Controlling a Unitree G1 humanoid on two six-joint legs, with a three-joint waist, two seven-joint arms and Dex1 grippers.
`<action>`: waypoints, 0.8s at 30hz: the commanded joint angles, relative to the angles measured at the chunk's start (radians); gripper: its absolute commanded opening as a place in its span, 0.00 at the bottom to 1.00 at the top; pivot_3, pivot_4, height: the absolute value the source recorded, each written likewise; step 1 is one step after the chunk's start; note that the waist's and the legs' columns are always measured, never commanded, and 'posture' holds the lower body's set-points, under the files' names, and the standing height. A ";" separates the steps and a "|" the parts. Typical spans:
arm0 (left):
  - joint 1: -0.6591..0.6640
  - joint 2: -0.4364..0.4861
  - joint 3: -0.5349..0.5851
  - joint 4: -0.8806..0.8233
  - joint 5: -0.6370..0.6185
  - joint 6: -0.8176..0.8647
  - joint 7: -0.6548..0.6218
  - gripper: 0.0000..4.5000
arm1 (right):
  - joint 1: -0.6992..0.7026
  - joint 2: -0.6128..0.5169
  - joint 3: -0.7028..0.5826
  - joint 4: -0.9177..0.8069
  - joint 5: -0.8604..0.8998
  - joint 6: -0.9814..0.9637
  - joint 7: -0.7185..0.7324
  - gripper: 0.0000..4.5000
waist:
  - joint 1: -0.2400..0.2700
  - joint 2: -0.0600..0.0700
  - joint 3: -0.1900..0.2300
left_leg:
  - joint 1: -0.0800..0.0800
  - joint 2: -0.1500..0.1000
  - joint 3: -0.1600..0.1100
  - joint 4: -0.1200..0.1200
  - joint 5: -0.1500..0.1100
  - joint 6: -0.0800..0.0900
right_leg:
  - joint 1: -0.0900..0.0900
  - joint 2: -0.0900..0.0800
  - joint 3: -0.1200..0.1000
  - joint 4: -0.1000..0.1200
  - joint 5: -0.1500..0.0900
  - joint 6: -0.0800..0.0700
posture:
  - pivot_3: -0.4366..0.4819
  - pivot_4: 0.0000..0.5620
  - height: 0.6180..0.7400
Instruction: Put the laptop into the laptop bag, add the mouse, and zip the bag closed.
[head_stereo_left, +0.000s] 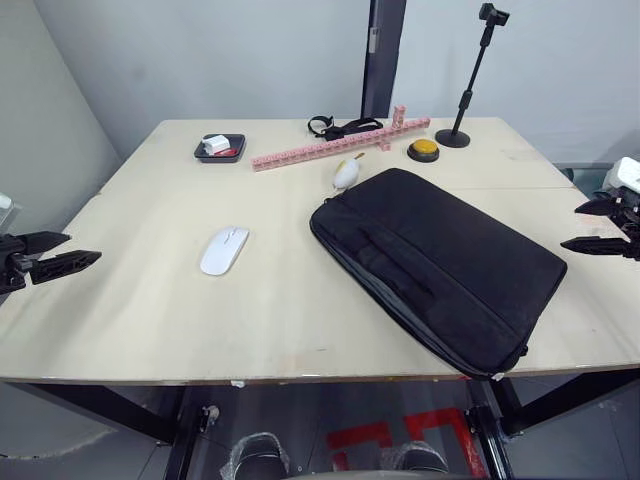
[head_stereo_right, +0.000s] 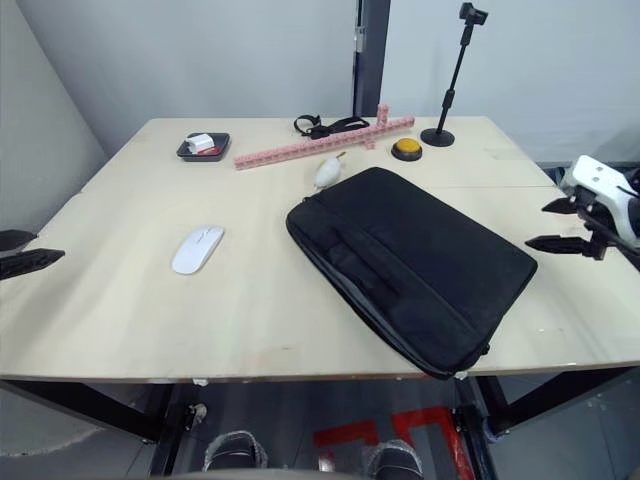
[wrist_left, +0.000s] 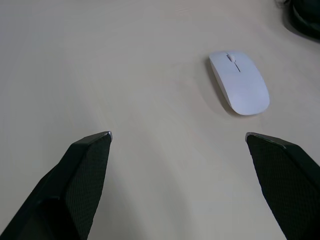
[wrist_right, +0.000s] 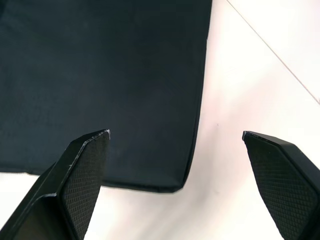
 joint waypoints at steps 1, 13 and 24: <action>-0.034 0.011 0.002 0.005 0.007 -0.019 0.006 1.00 | -0.001 -0.006 -0.039 -0.055 0.010 0.002 -0.019 0.99 | 0.001 0.000 0.000 | 0.000 0.000 0.000 0.000 0.000 0.000 | 0.000 0.000 0.000 0.000 0.000 0.000 | 0.48 0.27 1.00; -0.015 -0.043 0.076 -0.061 -0.016 -0.008 0.092 1.00 | -0.061 0.190 -0.099 -0.310 0.180 0.155 -0.048 0.99 | -0.012 0.000 0.000 | 0.000 0.000 0.000 -0.001 0.000 0.000 | -0.001 0.000 0.000 0.001 0.000 -0.001 | 0.48 0.27 1.00; 0.256 -0.212 0.265 -0.398 -0.097 0.134 0.224 1.00 | -0.018 0.471 -0.180 -0.813 0.640 0.555 -0.147 0.99 | 0.002 -0.001 -0.001 | 0.001 0.000 0.000 -0.002 0.000 0.000 | -0.001 0.000 0.000 0.000 0.000 -0.001 | 0.48 0.27 1.00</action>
